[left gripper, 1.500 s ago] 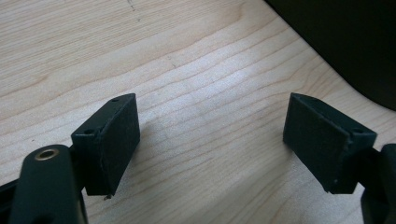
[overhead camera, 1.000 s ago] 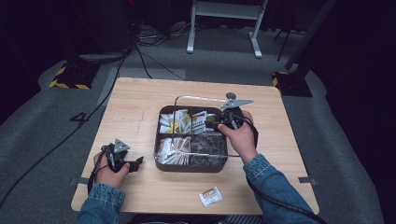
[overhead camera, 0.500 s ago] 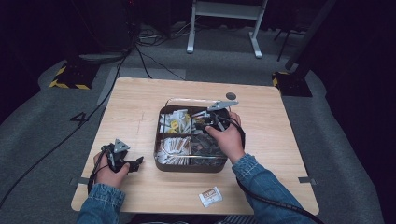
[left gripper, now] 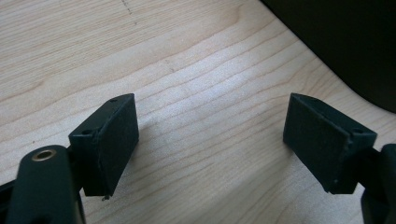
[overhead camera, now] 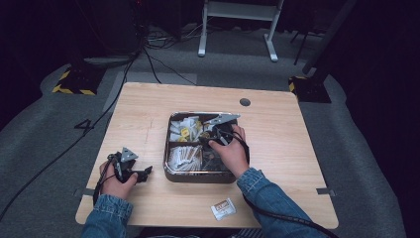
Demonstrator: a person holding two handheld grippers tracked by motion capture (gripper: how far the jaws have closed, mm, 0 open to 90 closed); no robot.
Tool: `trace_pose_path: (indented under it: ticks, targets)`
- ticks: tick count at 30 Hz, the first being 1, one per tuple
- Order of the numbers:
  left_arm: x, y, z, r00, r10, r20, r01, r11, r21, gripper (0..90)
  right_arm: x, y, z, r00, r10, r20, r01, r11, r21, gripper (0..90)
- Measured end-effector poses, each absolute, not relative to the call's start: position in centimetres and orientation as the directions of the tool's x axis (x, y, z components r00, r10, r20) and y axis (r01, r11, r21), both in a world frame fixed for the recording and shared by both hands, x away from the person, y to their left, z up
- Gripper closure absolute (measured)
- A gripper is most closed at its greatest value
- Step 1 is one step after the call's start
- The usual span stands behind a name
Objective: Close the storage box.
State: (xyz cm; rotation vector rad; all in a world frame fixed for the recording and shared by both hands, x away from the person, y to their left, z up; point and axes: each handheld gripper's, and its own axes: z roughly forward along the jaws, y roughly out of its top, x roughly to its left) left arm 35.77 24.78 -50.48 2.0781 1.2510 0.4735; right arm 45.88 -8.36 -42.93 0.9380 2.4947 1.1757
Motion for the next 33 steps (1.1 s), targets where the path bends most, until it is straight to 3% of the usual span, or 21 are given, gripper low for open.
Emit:
trace_pose_path:
  ticks: [33]
  targets:
    - [35.8, 24.8, -50.5, 0.480, 0.877, -0.025, 0.638, -0.330, 0.696, 18.5, 44.6, -7.8, -43.9, -0.765, 0.643, 0.029, 0.439, 0.488, 0.754, 58.4]
